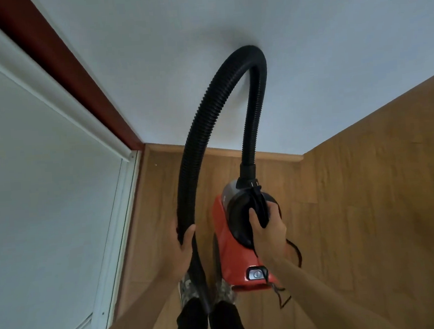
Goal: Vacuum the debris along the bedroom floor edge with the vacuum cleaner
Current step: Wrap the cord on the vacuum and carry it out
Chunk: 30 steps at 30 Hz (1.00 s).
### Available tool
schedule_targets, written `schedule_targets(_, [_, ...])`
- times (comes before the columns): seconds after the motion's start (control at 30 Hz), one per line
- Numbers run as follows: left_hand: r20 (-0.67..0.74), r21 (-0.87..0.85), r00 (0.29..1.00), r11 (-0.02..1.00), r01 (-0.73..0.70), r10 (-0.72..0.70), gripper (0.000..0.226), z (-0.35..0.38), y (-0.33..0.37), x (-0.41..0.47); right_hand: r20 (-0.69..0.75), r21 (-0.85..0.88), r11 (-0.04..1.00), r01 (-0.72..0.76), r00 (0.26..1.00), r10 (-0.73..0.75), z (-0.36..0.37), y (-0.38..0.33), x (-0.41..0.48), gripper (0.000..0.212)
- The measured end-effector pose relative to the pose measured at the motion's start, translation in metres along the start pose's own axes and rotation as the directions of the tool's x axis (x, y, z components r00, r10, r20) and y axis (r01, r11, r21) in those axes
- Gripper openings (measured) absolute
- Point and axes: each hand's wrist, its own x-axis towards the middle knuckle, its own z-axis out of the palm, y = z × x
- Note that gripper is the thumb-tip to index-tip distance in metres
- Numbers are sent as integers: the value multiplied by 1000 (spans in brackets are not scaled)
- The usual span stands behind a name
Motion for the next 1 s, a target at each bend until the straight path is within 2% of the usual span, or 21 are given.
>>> schedule_targets(0.17, [-55, 62, 998, 997, 37, -33, 41, 36, -76, 22, 17, 26, 1000, 4, 1000, -4, 39, 71, 42, 8])
schedule_targets(0.3, [-60, 187, 998, 981, 46, -36, 43, 55, -140, 55, 8, 37, 999, -8, 1000, 8, 69, 121, 81, 10])
schedule_targets(0.33, [-55, 217, 998, 975, 53, -42, 44, 59, -148, 63, 4, 35, 999, -10, 1000, 10, 76, 132, 88, 13])
schedule_targets(0.4, [-66, 271, 996, 959, 76, -61, 61, 66, -168, 81, 1, 32, 999, -5, 1000, 5, 86, 151, 100, 15])
schedule_targets(0.47, [-43, 244, 996, 966, 84, -76, 72, 74, -183, 94, 9, 29, 1000, -6, 1000, 5, 95, 165, 110, 16])
schedule_targets(0.53, [-2, 197, 999, 979, 44, -44, 70, 81, -200, 106, 19, 18, 1000, -6, 1000, 6, 104, 177, 119, 19])
schedule_targets(0.67, [-10, 185, 999, 982, 47, -45, 74, 86, -219, 127, 16, 23, 1000, 7, 1000, -8, 120, 188, 137, 19])
schedule_targets(0.83, [-10, 186, 996, 979, 89, -88, 56, 90, -219, 145, 31, 18, 1000, 6, 1000, -7, 139, 197, 156, 16])
schedule_targets(1.0, [-2, 163, 994, 981, 109, -110, 54, 92, -217, 165, 35, 48, 999, 18, 999, -19, 152, 201, 171, 16])
